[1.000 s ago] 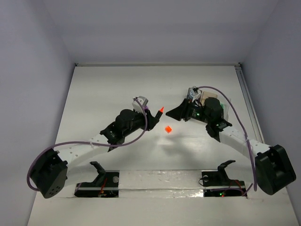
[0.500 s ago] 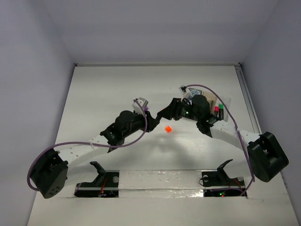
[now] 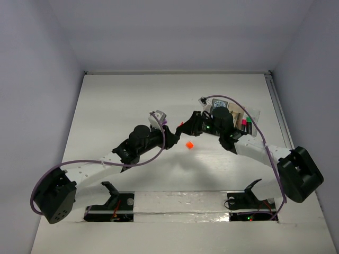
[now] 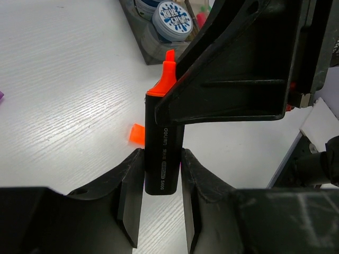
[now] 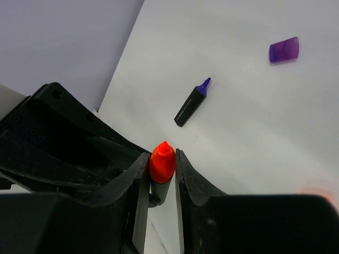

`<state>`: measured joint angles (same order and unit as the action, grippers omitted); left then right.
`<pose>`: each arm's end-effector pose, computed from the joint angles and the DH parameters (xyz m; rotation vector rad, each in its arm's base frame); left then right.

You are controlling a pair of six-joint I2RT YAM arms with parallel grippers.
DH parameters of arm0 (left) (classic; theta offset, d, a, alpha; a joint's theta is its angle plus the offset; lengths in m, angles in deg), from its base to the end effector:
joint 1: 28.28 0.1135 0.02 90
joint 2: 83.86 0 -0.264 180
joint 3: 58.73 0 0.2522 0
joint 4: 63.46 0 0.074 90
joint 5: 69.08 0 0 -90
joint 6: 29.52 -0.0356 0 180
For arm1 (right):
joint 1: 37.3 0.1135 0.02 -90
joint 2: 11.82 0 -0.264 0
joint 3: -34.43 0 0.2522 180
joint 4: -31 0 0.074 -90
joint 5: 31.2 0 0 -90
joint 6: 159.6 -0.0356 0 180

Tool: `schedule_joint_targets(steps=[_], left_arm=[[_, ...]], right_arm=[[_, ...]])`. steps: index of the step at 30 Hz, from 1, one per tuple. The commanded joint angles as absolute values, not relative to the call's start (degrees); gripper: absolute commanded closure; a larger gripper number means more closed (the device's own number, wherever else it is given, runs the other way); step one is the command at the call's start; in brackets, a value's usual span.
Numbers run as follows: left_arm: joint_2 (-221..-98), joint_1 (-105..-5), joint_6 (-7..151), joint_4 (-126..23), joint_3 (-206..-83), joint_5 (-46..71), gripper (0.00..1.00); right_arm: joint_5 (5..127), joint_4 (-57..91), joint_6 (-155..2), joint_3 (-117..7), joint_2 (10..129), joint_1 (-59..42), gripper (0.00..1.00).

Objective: Sort the stationery into containers

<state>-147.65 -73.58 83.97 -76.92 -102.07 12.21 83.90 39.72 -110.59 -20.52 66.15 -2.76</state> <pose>0.1707 -0.1801 0.2490 0.4585 1.7403 -1.0104 0.2386 0.1826 0.2468 -0.2305 1.9951 1.2901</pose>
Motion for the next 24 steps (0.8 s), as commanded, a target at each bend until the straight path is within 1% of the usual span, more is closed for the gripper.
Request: schedule_joint_targets(steps=[1, 2, 3, 5, 6, 8, 10, 12, 17, 19, 20, 24], left_arm=[[-145.56, -73.99, 85.88, -82.38, -101.06, 7.48, 0.89], [-145.12, -73.99, 86.49, -83.26, -100.53, 6.78, 0.82], [-144.77, -73.99, 88.07, -84.4, -99.05, 5.29, 0.67], [-143.46, -73.46, 90.09, -87.83, -97.46, 3.44, 0.55], [-142.93, -72.68, 91.93, -88.62, -96.14, 2.3, 0.47], [-141.44, -71.79, 93.79, -91.17, -94.82, 0.89, 0.4], [-140.38, -69.69, 97.12, -94.93, -92.71, -1.39, 0.38], [-140.11, -68.46, 100.11, -98.72, -90.35, -4.28, 0.35], [-142.12, -63.71, 109.94, -111.38, -86.82, -9.12, 0.35], [-143.62, -62.39, 112.77, -118.12, -85.33, -11.85, 0.36], [-145.19, -61.25, 115.39, -120.42, -84.89, -12.64, 0.36], [-150.12, -60.54, 120.32, -131.5, -83.92, -16.33, 0.41]], right_arm=[[81.3, 41.32, -110.99, -21.6, 64.64, -2.5, 1.0], [81.3, 41.58, -111.17, -21.6, 64.47, -2.5, 1.0], [81.48, 42.11, -111.69, -21.43, 64.38, -2.5, 1.0], [83.14, 43.95, -112.39, -21.16, 64.38, -2.5, 1.0], [83.84, 44.74, -113.36, -20.99, 64.55, -3.02, 1.0], [87.53, 47.11, -114.67, -20.9, 64.99, -4.78, 1.0], [92.43, 48.43, -115.38, -21.51, 65.87, -6.01, 1.0], [94.74, 50.19, -116.52, -21.95, 66.22, -6.72, 1.0], [103.26, 57.47, -120.12, -22.57, 68.06, -7.25, 1.0], [107.47, 60.38, -123.37, -22.75, 69.29, -7.25, 1.0], [108.28, 64.31, -125.04, -22.48, 70.26, -7.25, 1.0], [110.31, 68.3, -129.18, -21.87, 71.67, -7.25, 1.0]])
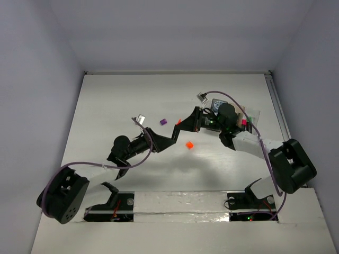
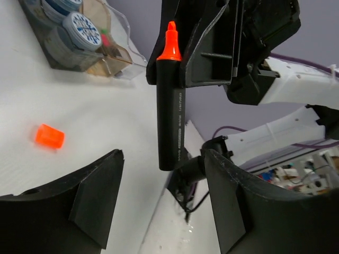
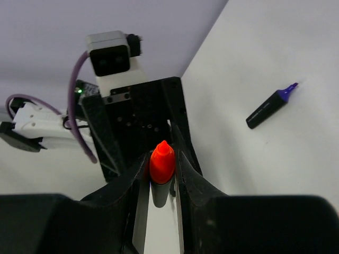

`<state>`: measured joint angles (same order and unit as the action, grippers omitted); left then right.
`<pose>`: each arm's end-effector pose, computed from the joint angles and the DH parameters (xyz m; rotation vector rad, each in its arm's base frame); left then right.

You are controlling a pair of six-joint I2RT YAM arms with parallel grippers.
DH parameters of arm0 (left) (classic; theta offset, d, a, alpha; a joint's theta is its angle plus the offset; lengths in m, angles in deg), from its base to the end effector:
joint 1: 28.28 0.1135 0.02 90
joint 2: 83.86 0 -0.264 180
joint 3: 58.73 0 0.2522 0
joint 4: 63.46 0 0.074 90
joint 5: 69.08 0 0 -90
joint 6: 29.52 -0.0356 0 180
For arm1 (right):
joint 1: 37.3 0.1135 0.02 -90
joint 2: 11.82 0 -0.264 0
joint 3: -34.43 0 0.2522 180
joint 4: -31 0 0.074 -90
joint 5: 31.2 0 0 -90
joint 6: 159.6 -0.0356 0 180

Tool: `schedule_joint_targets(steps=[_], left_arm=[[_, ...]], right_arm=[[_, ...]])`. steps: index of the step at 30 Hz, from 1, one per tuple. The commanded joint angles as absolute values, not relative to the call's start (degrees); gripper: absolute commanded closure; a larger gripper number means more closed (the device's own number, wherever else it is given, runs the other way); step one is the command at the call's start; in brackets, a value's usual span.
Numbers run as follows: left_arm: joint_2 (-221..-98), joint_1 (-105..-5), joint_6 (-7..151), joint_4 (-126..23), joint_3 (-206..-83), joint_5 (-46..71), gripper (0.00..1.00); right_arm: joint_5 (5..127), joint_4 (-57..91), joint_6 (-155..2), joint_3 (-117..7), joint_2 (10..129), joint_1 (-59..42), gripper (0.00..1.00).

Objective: Sort the stationery into containers

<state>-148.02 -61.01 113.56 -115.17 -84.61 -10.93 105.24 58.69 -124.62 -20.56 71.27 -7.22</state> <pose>0.1617 -0.1263 0.2191 0.2654 1.5530 -1.5876 0.2547 0.1773 0.2561 -0.3483 1.8608 1.7199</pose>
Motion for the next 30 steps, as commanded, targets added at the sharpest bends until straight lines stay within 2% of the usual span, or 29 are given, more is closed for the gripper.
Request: schedule_joint_targets(steps=[1, 4, 12, 19, 30], left_arm=[[-151.09, -60.54, 121.21, -135.35, -83.83, -16.78, 0.42], [-154.52, -60.54, 124.2, -141.52, -83.74, -18.01, 0.48], [-155.32, -60.54, 124.82, -142.78, -84.18, -17.93, 0.57], [-150.4, -60.54, 119.38, -131.8, -86.46, -16.43, 0.59], [-151.8, -60.54, 120.51, -133.1, -87.25, -17.75, 0.61]], right_arm=[[110.31, 68.48, -129.19, -21.87, 71.76, -7.25, 1.0], [110.74, 69.88, -130.59, -21.69, 72.46, -7.25, 1.0], [111.54, 71.73, -131.65, -20.9, 74.49, -7.25, 1.0], [111.89, 70.86, -131.12, -21.16, 75.8, -6.72, 1.0], [112.06, 74.72, -132.88, -21.6, 78.53, -5.05, 1.0]])
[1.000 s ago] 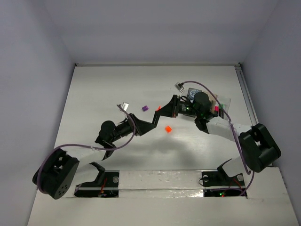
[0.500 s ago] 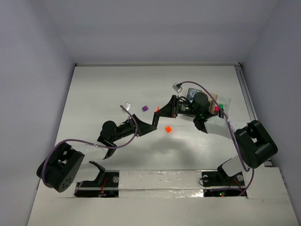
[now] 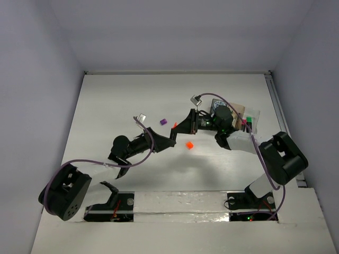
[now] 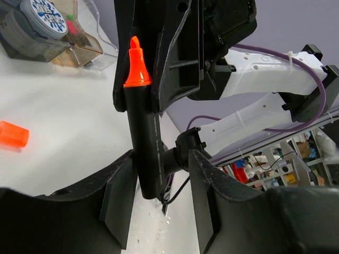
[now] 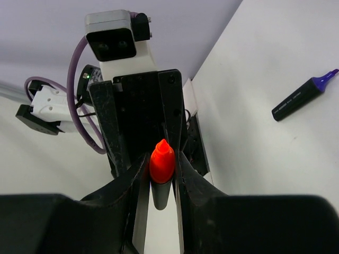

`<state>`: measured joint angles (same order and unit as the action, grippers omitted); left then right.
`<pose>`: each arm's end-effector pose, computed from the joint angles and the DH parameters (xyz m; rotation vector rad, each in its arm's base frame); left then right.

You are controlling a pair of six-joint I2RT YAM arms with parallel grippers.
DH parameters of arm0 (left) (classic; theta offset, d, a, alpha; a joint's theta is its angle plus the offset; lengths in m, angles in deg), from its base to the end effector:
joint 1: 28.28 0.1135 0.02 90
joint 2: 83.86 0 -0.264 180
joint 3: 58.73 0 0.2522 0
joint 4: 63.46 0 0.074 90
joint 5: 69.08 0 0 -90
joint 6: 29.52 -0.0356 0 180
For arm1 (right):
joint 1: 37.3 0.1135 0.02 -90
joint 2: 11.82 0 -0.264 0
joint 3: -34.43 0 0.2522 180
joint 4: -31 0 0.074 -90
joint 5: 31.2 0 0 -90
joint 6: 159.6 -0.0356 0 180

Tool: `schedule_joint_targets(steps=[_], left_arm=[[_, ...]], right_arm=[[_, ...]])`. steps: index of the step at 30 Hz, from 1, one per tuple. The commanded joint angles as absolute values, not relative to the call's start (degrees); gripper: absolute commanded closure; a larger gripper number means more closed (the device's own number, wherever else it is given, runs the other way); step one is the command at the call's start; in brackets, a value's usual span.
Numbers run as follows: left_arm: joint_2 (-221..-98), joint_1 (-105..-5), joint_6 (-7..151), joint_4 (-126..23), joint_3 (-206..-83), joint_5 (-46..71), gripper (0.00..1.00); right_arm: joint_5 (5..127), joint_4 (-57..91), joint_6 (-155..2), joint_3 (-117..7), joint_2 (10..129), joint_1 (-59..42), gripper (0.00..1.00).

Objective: Sort the stationery into containers

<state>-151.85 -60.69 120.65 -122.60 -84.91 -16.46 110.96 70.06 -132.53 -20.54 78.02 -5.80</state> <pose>0.1629 -0.1290 0.2206 0.2947 1.5422 -1.7353 0.2597 0.1921 0.2403 -0.3978 1.8621 1.8904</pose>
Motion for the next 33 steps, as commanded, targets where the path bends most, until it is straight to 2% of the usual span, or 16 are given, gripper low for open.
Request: schedule_joint_targets(steps=[1, 8, 11, 14, 17, 18, 21, 23, 24, 28, 33], left_arm=[[-151.89, -60.54, 120.51, -133.19, -87.08, -17.75, 0.61], [-152.5, -60.54, 120.6, -133.63, -87.43, -17.75, 0.63], [-152.85, -60.54, 120.6, -133.63, -87.61, -17.75, 0.68], [-153.47, -60.54, 120.86, -133.72, -87.96, -18.1, 0.75], [-153.65, -60.54, 120.95, -133.63, -88.22, -18.28, 0.97], [-153.56, -60.54, 120.95, -133.28, -88.22, -18.19, 1.0], [-151.89, -60.54, 119.55, -130.65, -88.13, -17.31, 1.0], [-149.71, -60.54, 117.02, -126.19, -88.13, -16.17, 1.0], [-148.65, -60.54, 116.04, -124.33, -88.22, -15.73, 1.0], [-142.76, -60.54, 109.63, -108.99, -89.18, -11.53, 1.0], [-135.72, -59.23, 102.51, -97.0, -89.89, -8.08, 1.0]], right_arm=[[112.06, 74.55, -132.79, -21.78, 78.53, -4.53, 1.0], [112.68, 74.46, -132.79, -22.39, 79.49, -3.99, 1.0], [112.77, 74.72, -132.88, -22.57, 79.76, -3.47, 1.0], [112.94, 74.9, -133.05, -22.74, 79.94, -3.47, 1.0], [113.12, 75.07, -133.14, -22.92, 80.29, -3.47, 1.0], [113.12, 74.99, -133.14, -22.92, 80.29, -3.47, 1.0], [113.12, 74.55, -132.79, -22.75, 79.94, -3.47, 1.0], [112.68, 72.54, -132.0, -22.57, 79.33, -3.47, 0.82], [112.42, 71.31, -130.17, -22.57, 78.89, -3.47, 0.65], [110.13, 62.43, -123.94, -22.92, 75.64, -3.47, 0.4], [108.28, 57.67, -121.1, -20.64, 70.46, -5.57, 0.35]])
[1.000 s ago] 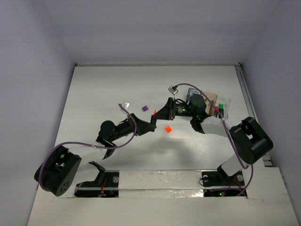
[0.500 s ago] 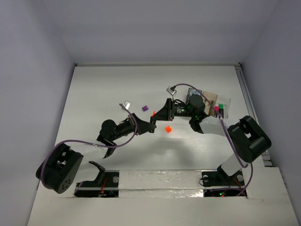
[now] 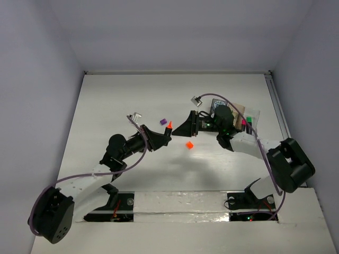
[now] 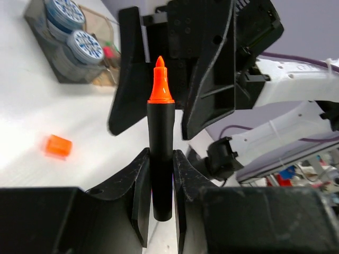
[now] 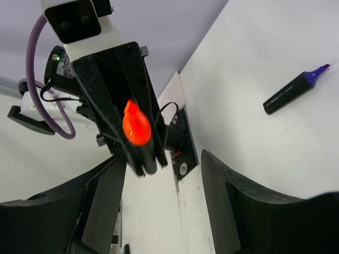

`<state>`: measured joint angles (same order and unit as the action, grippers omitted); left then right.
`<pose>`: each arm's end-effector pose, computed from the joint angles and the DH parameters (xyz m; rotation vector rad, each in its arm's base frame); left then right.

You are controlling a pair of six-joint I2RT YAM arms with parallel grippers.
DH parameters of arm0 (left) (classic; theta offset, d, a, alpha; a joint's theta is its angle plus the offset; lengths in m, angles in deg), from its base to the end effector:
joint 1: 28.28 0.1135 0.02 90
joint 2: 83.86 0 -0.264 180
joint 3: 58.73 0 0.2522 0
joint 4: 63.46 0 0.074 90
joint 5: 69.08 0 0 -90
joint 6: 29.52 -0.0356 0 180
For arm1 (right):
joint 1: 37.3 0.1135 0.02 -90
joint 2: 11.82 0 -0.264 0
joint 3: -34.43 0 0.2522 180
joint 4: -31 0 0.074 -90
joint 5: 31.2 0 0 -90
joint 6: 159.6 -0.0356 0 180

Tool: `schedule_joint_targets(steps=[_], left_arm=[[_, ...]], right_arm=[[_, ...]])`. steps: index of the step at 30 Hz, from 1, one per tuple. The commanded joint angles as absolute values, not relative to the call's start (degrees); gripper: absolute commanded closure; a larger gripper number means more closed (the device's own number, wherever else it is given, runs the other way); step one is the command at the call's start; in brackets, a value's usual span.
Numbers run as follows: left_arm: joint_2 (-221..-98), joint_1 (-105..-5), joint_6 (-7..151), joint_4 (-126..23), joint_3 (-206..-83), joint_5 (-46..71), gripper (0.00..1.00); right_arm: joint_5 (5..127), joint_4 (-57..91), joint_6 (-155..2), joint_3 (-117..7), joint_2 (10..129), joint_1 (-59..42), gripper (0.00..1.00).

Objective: Sort the stationery into containers

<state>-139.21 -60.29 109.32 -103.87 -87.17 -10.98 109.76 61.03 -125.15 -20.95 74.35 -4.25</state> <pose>0.1563 -0.1199 0.2409 0.3104 1.5241 -1.5210 0.2493 0.1952 0.2465 -0.4680 1.8862 1.8118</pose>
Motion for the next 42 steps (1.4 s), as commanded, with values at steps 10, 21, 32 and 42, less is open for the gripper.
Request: schedule_joint_targets(steps=[10, 21, 32, 42], left_arm=[[-130.44, -58.69, 99.95, -93.64, -87.87, -11.5, 1.0], [-130.44, -58.69, 101.62, -98.03, -87.08, -14.41, 1.0], [-129.83, -58.69, 102.85, -100.41, -85.94, -15.55, 1.0], [-131.41, -58.69, 103.11, -101.73, -85.94, -15.9, 1.0]], right_arm=[[99.77, 35.28, -103.82, -16.68, 65.08, -9.97, 1.0], [82.61, 7.75, -86.74, -28.1, 74.92, -10.5, 0.42], [82.53, 3.36, -82.08, -33.82, 84.14, -10.5, 0.5], [80.6, 2.66, -85.41, -31.45, 77.84, -9.8, 0.62]])
